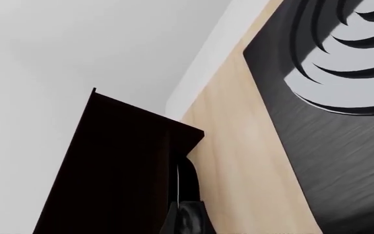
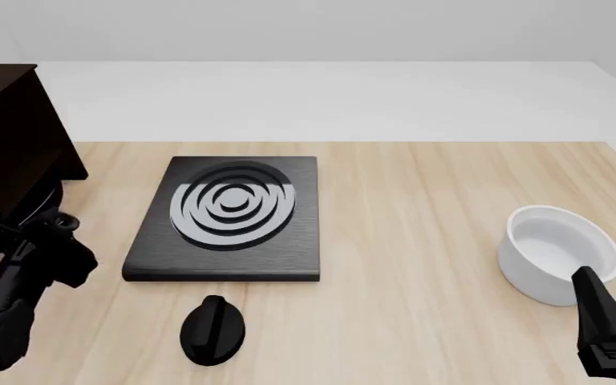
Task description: Put the frying pan under the cabinet shelf.
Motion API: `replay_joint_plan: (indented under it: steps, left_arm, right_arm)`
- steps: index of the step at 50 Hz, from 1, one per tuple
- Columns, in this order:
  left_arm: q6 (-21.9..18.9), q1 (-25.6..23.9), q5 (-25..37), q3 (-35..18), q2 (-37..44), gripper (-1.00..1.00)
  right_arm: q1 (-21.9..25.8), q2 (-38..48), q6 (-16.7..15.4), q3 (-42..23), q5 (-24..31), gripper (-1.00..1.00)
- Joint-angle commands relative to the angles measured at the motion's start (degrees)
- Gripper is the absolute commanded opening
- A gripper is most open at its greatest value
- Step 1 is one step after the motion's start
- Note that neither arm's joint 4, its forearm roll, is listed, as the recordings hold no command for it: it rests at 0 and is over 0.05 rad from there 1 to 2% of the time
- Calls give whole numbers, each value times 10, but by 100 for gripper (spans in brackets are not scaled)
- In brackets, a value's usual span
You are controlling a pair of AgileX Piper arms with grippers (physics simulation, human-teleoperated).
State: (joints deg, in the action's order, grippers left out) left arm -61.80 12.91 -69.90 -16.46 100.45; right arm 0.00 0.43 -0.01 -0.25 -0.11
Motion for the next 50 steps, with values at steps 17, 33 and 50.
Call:
replay_joint_plan:
  steps: [17, 33, 50]
  left_arm:
    - [-32, 14, 0, -32, 72, -100]
    - [-37, 11, 0, -47, 111, 100]
    - [-46, -3, 0, -8, 91, 100]
  right_arm:
    - [0, 0, 0, 0, 0, 100]
    - [0, 0, 0, 0, 0, 100]
    - [0, 0, 0, 0, 0, 100]
